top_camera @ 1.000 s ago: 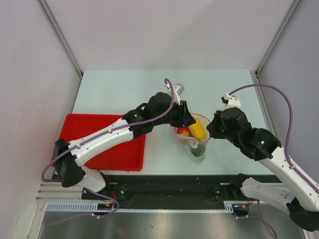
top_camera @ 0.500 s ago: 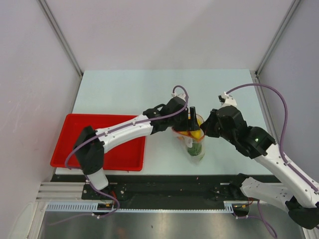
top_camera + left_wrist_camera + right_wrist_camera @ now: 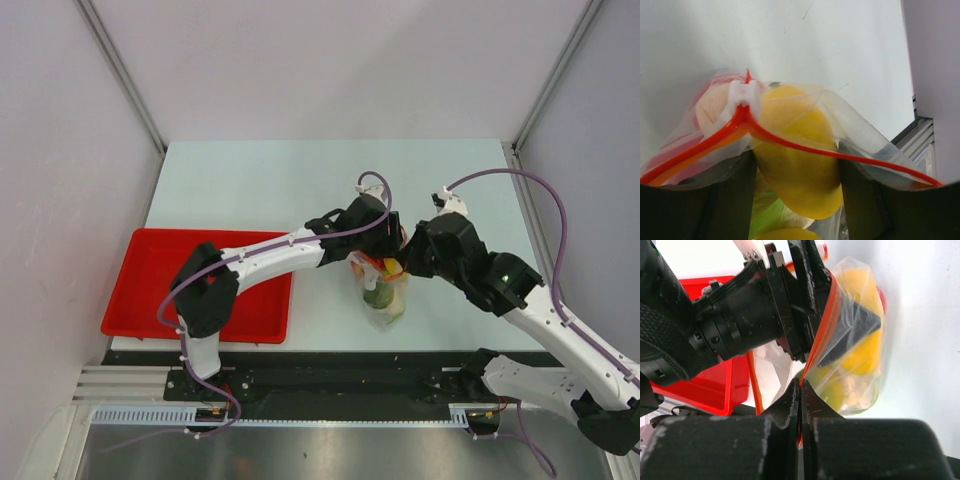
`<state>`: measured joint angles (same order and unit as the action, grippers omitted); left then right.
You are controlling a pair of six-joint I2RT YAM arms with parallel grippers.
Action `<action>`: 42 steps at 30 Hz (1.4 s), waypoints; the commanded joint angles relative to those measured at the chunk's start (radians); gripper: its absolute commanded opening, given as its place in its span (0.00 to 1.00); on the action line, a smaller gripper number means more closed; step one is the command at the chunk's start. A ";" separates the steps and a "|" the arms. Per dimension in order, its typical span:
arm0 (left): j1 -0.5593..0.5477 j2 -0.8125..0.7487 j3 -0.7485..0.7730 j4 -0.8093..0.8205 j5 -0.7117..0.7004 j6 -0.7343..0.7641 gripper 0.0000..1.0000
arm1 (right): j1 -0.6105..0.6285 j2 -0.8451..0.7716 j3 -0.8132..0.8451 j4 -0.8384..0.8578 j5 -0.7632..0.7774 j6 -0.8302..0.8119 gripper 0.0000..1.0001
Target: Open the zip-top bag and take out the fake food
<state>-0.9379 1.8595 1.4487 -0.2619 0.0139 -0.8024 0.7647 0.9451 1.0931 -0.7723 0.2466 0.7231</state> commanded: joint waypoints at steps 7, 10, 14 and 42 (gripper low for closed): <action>0.034 -0.059 -0.050 0.086 -0.023 0.115 0.18 | -0.025 -0.054 -0.002 -0.062 0.043 -0.027 0.00; 0.030 -0.080 -0.010 0.030 0.026 0.156 0.00 | -0.034 -0.065 -0.012 -0.062 0.054 -0.048 0.00; 0.004 -0.144 0.024 -0.023 0.049 0.213 0.00 | -0.059 -0.065 -0.019 -0.059 0.062 -0.089 0.00; 0.275 -0.947 -0.424 -0.514 -0.183 0.199 0.00 | -0.107 -0.098 -0.091 0.022 0.088 -0.232 0.00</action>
<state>-0.7666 0.9596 1.1206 -0.5903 -0.1234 -0.6212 0.6640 0.8642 1.0016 -0.8040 0.3290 0.5110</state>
